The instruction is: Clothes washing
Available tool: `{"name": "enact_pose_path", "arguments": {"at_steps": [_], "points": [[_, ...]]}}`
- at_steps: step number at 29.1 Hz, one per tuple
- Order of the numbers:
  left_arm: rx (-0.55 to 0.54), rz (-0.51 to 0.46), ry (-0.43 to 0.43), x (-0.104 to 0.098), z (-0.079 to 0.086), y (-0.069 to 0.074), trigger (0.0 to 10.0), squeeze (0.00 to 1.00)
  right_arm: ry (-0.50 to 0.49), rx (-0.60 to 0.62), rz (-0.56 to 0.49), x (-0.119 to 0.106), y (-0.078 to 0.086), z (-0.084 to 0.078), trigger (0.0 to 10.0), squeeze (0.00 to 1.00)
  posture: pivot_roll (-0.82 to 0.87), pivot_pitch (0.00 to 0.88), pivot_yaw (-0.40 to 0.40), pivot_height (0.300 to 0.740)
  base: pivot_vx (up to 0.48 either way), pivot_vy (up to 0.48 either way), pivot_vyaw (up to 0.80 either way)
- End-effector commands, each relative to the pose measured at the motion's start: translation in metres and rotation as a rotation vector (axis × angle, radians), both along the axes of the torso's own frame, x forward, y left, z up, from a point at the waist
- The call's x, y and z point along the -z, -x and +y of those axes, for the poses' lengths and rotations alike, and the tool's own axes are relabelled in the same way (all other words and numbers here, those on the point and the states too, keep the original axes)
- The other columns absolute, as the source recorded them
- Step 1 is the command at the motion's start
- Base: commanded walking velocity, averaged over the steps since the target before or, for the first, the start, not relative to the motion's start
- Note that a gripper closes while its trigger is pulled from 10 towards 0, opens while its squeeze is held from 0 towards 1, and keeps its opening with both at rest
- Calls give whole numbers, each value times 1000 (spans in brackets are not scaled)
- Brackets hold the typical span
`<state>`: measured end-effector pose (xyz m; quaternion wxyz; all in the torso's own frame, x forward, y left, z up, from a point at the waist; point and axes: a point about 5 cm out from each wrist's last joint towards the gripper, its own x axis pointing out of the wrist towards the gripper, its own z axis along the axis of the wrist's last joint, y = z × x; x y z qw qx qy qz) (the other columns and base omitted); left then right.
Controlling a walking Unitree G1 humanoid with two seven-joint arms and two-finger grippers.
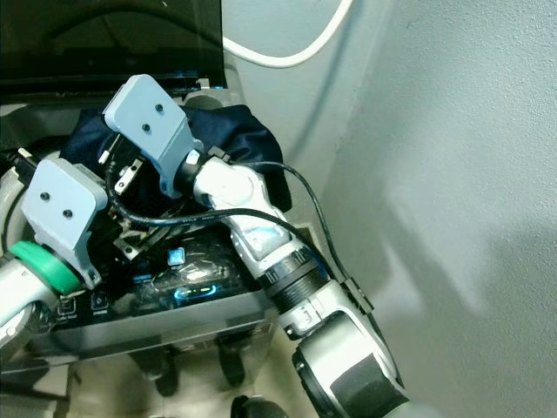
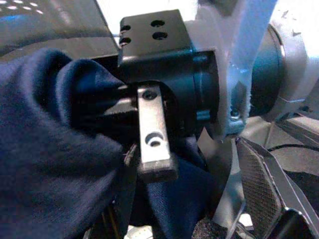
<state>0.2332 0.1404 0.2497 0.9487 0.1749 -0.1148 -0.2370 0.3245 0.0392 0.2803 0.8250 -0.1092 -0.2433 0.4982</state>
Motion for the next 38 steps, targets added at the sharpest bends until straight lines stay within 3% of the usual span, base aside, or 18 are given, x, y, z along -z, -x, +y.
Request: {"name": "enact_pose_path", "arguments": {"at_steps": [1,4,5,6,7,9,15,17,20,21,23,25,26,27,31,36,37,38], "points": [[24,-74,-4,-9,-8,5,10000,0,-6,-75,19,2,9,10,10000,1000,75,125,13,740,0,0,0],[25,-99,-22,-9,-7,5,10000,0,-93,-226,35,-13,21,3,10000,1000,69,131,22,740,0,0,0],[37,-93,-32,-8,-7,7,10000,0,-118,-280,29,-20,26,-1,10000,698,69,131,23,740,0,0,0],[47,-85,-36,-7,-7,8,10000,0,-131,-307,24,-23,29,-4,10000,698,69,131,23,740,0,0,0],[50,-80,-40,-7,-7,9,10000,0,-134,-317,19,-25,29,-5,10000,0,70,131,25,740,0,0,0],[52,-75,-43,-7,-6,10,10000,0,-180,-223,-34,-35,20,-13,10000,0,73,134,31,740,0,0,0],[52,-74,-43,-7,-6,10,10000,0,-194,-196,-49,-37,17,-16,10000,0,73,134,31,740,0,0,0],[46,-88,-42,-8,-8,8,10000,0,-217,-128,-82,-45,8,-45,10000,0,77,133,27,740,0,0,0],[39,-97,-41,-9,-8,6,10000,0,-196,-149,-85,-45,11,-58,10000,0,79,131,26,740,0,0,0],[32,-116,-41,-11,-8,3,10000,0,-98,-234,-88,-38,24,-75,10000,0,80,130,27,740,0,0,0],[32,-116,-41,-11,-8,3,10000,0,-98,-234,-88,-38,24,-75,10000,0,80,130,27,740,0,0,0],[30,-130,-44,-12,-7,2,10000,0,-96,-196,-87,-39,23,-94,10000,0,78,124,29,740,0,0,0],[29,-133,-44,-12,-6,1,10000,0,-131,-131,-89,-42,18,-105,10000,0,77,121,32,740,0,0,0],[29,-133,-44,-12,-6,1,10000,0,-131,-131,-89,-42,18,-105,10000,0,77,121,32,740,0,0,0],[3,-156,-27,-17,-4,-5,10000,0,-324,171,-113,-52,-2,-146,10000,0,77,116,39,740,0,0,0],[-41,-179,25,-27,1,-13,10000,0,-443,259,-80,-51,-2,-164,10000,0,79,113,43,740,0,0,0],[-73,-203,64,-36,5,-19,10000,0,-509,229,-22,-49,3,-173,10000,0,83,111,45,740,0,0,0],[-87,-214,83,-40,8,-22,10000,0,-497,166,8,-47,8,-172,10000,0,80,107,48,740,0,0,0]]}}
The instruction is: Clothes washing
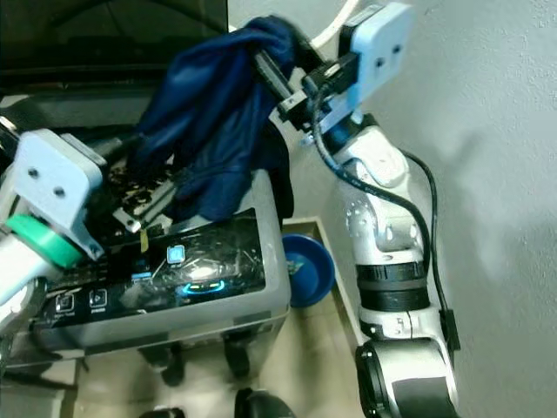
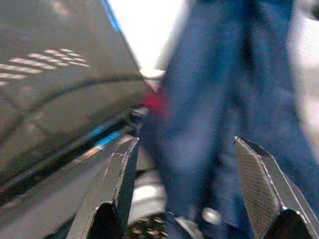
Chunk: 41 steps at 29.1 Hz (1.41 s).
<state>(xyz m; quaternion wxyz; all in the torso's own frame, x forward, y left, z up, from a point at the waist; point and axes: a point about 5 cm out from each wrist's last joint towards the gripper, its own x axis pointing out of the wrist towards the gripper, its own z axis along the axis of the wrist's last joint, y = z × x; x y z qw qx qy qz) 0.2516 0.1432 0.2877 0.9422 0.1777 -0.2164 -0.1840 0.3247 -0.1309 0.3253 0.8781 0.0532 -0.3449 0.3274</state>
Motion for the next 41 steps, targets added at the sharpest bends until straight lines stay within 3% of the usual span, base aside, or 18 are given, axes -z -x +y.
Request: {"name": "enact_pose_path", "arguments": {"at_steps": [1,3,5,8,10,12,13,14,15,17,20,24,33,34,35,36,38,41], "points": [[-21,0,33,-2,5,-4,10000,0,-28,-73,5,-2,8,-2,10000,0,80,107,48,740,0,0,0],[-28,-7,45,-5,7,-6,10000,0,-14,-122,14,0,12,-1,10000,0,80,107,48,740,0,0,0],[-18,-11,54,-10,9,-9,10000,0,138,-247,4,7,25,14,10000,0,73,107,51,740,0,0,0],[7,-8,43,-9,6,-7,10000,0,355,-299,-34,15,28,39,10000,0,71,109,50,740,0,0,0],[7,-8,43,-9,6,-7,10000,0,355,-299,-34,15,28,39,10000,0,71,109,50,740,0,0,0],[-9,-21,58,-10,5,-6,10000,0,459,-314,-62,20,27,50,10000,0,76,112,46,740,0,0,0],[-9,-21,58,-10,5,-6,10000,0,459,-314,-62,20,27,50,10000,0,76,112,46,740,0,0,0],[-35,-65,72,-17,5,-6,10000,0,533,-337,-94,22,27,62,10000,0,78,113,39,740,0,0,0],[-35,-65,72,-17,5,-6,10000,0,533,-337,-94,22,27,62,10000,0,78,113,39,740,0,0,0],[17,-28,106,-21,2,-6,10000,0,638,-379,-168,24,26,90,10000,0,85,111,28,740,0,0,0],[100,72,123,-12,-2,-4,10000,0,593,-447,-194,12,31,106,10000,0,87,113,26,740,0,0,0],[107,152,118,2,0,-9,10000,0,493,-520,-197,-7,38,106,10000,0,81,112,25,740,0,0,0],[74,168,108,6,4,-17,10000,0,463,-545,-202,-12,40,104,10000,0,73,112,26,740,0,0,0],[41,152,115,4,8,-22,1686,0,451,-552,-203,-13,40,103,10000,0,65,113,29,740,0,0,0],[41,152,115,4,8,-22,1686,0,451,-552,-203,-13,40,103,10000,0,65,113,29,740,0,0,0],[-15,123,136,-1,14,-28,0,0,438,-558,-203,-14,40,103,10000,0,69,116,28,740,0,0,0],[-15,123,136,-1,14,-28,0,0,438,-558,-203,-14,40,103,10000,0,69,116,28,740,0,0,0],[-147,56,185,-11,30,-36,0,0,422,-571,-198,-14,41,102,10000,0,71,119,27,740,0,0,0]]}}
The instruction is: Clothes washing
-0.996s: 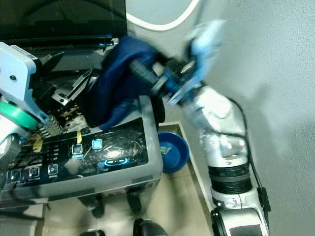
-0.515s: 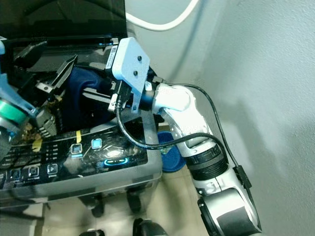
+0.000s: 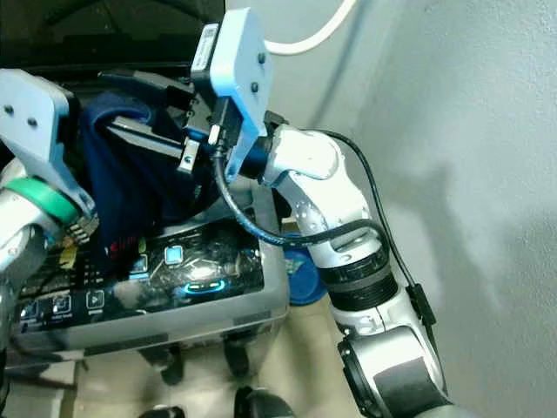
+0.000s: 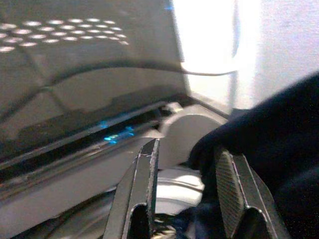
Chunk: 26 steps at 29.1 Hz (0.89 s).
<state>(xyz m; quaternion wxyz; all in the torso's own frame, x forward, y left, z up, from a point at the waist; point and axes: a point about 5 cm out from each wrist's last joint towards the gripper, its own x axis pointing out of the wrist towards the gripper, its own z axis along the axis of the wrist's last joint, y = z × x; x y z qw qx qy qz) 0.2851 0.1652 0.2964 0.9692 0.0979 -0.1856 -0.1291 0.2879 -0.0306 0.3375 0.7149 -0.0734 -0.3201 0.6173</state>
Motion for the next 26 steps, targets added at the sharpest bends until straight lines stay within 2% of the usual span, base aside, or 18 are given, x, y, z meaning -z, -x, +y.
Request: {"name": "enact_pose_path", "arguments": {"at_steps": [1,5,6,9,11,13,16,17,18,19,20,21,22,24,25,26], "points": [[-151,-49,35,-8,19,-5,0,0,-3,-30,-1,-1,4,1,10000,0,70,120,26,740,0,0,0],[-471,-150,70,-23,56,-5,0,0,21,-1,9,3,0,-2,10000,0,72,122,28,740,0,0,0],[-471,-150,70,-23,56,-5,0,0,21,-1,9,3,0,-2,10000,0,72,122,28,740,0,0,0],[-591,-162,88,-25,75,-3,0,0,51,31,14,10,-5,-6,10000,0,73,123,30,740,0,0,0],[-571,-148,78,-23,75,-3,0,0,64,42,12,13,-6,-6,10000,0,74,124,30,740,0,0,0],[-536,-149,34,-21,69,0,10000,0,73,59,12,16,-9,-6,10000,0,73,126,31,740,0,0,0],[-551,-163,13,-19,69,5,10000,0,71,71,11,16,-10,-6,10000,0,77,126,32,740,0,0,0],[-611,-190,-35,-19,73,11,10000,0,68,82,11,16,-12,-7,10000,0,84,129,31,740,0,0,0],[-611,-190,-35,-19,73,11,10000,0,68,82,11,16,-12,-7,10000,0,84,129,31,740,0,0,0],[-655,-173,-53,-16,76,14,10000,0,67,92,10,16,-13,-7,10000,0,88,128,29,740,0,0,0],[-651,-8,35,2,81,11,10000,0,66,100,11,17,-15,-8,10000,0,93,129,28,740,0,0,0],[-651,-8,35,2,81,11,10000,0,66,100,11,17,-15,-8,10000,0,93,129,28,740,0,0,0],[-631,118,101,16,81,9,10000,0,66,104,11,17,-16,-8,10000,0,97,128,26,740,0,0,0],[-631,118,101,16,81,9,10000,0,66,104,11,17,-16,-8,10000,0,97,128,26,740,0,0,0],[-557,253,133,30,74,7,10000,0,65,105,13,18,-16,-8,10000,0,98,127,24,740,0,0,0],[-480,395,234,43,64,5,10000,0,62,107,13,18,-17,-8,10000,0,100,125,21,740,0,0,0]]}}
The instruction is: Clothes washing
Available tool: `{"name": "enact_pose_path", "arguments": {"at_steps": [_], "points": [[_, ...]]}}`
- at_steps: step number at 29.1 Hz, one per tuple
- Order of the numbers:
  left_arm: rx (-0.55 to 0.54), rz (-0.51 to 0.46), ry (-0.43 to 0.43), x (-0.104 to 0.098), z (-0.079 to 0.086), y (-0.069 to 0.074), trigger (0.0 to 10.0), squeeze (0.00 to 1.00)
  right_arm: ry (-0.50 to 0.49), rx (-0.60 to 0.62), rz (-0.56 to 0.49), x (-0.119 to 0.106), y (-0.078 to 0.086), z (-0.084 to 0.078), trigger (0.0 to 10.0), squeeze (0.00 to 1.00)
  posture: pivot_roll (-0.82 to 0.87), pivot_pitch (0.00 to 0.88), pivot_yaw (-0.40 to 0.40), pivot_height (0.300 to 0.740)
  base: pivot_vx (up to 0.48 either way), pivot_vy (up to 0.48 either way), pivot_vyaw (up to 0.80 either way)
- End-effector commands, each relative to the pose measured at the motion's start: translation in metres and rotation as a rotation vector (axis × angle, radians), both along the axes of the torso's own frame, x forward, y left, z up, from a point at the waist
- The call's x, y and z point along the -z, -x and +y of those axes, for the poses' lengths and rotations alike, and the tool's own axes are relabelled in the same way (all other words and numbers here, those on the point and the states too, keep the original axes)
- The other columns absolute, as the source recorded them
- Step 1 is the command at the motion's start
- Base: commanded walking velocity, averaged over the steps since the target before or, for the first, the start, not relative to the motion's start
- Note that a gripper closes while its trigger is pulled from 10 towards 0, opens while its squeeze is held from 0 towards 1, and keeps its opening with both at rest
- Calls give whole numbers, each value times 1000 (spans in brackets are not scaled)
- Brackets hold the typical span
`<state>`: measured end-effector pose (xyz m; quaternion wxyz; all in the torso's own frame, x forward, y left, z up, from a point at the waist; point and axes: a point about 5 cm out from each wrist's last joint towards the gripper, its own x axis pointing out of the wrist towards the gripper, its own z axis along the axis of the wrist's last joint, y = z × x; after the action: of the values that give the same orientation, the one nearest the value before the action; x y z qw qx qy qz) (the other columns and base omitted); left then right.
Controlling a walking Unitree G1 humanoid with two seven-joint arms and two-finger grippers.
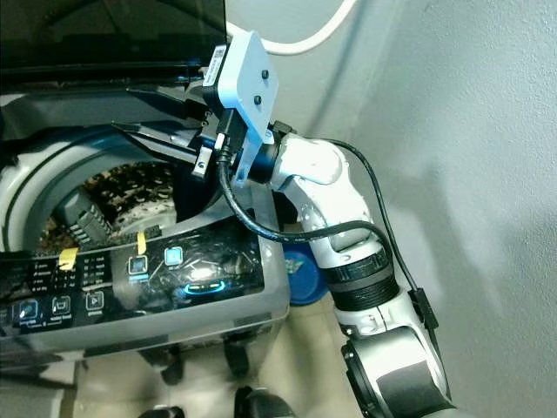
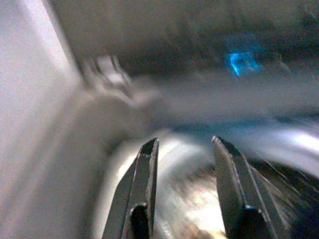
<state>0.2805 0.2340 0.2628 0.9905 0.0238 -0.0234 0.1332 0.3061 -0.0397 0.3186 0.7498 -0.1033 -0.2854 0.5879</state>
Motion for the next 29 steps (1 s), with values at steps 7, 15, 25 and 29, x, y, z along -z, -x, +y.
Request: {"name": "enact_pose_path", "arguments": {"at_steps": [7,15,25,29], "points": [[98,143,78,12,-12,-10,10000,133,-154,82,2,-17,-3,-19,10000,0,88,118,29,740,0,0,0],[131,-11,-120,-14,-16,-10,10000,1000,-338,175,66,-24,-8,-47,10000,0,82,114,34,740,0,0,0],[394,-287,-358,-48,-64,17,10000,459,-381,227,99,-17,-11,-52,10000,0,91,107,31,740,0,0,0],[436,-380,-476,-55,-79,23,10000,0,-409,294,104,-14,-16,-53,10000,0,94,105,24,740,0,0,0]]}}
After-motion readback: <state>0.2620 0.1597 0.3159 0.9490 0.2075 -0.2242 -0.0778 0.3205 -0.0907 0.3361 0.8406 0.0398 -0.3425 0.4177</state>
